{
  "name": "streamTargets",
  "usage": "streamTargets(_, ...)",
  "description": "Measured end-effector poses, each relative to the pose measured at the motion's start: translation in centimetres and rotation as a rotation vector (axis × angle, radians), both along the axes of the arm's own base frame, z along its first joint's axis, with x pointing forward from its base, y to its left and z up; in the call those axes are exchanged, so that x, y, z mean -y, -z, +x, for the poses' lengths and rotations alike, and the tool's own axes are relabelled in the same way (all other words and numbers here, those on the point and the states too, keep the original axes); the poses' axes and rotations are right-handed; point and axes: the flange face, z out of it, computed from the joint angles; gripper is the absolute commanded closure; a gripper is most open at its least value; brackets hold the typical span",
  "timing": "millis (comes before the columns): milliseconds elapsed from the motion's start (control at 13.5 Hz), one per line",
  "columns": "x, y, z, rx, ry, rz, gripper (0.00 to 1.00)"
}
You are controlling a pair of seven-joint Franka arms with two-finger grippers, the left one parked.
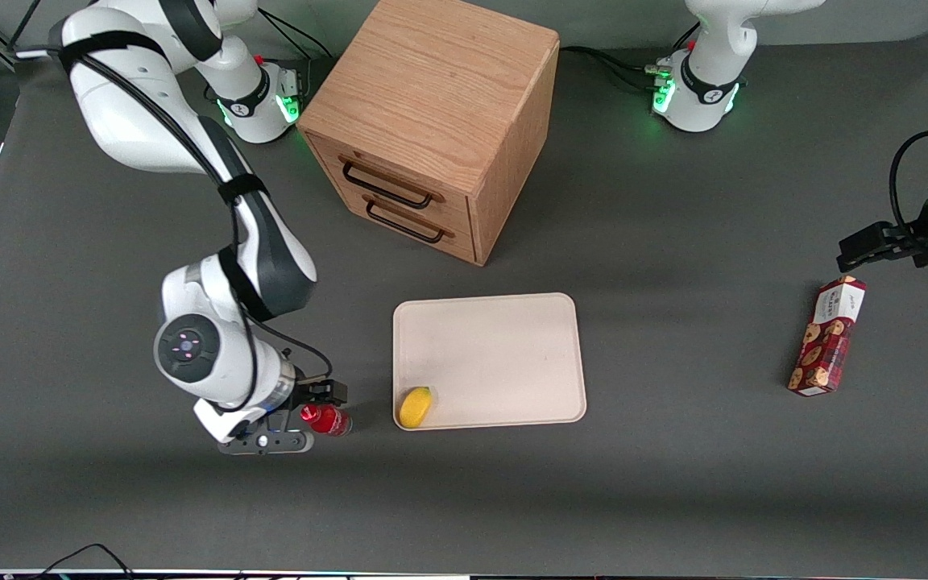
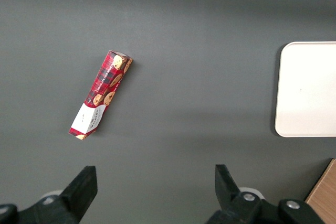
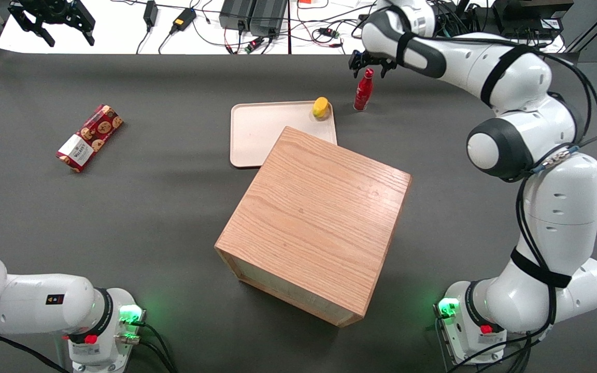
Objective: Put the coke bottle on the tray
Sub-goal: 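Close the right gripper around the red bottle's body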
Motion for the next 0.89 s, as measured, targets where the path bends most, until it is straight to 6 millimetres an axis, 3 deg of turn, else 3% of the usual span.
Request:
streamTargets(222,0.3,1.7,0.4,0.009,-0.007,-0.021,0.00)
streamTargets(444,0.6,1.7,0.6,0.016,-0.005,-0.023,0.01)
streamTargets(593,0.5,1.7,0.6,0.020,-0.005,-0.022,0.34)
streamTargets(741,0.5,1.7,0.6,0.021,-0.005,-0.021,0.55)
streamTargets(815,0.5,1.8,0.7,0.021,-0.004,-0.021,0.55)
streamTargets(889,0.5,1.9,0.7,0.025,-0.001,-0.019,0.62)
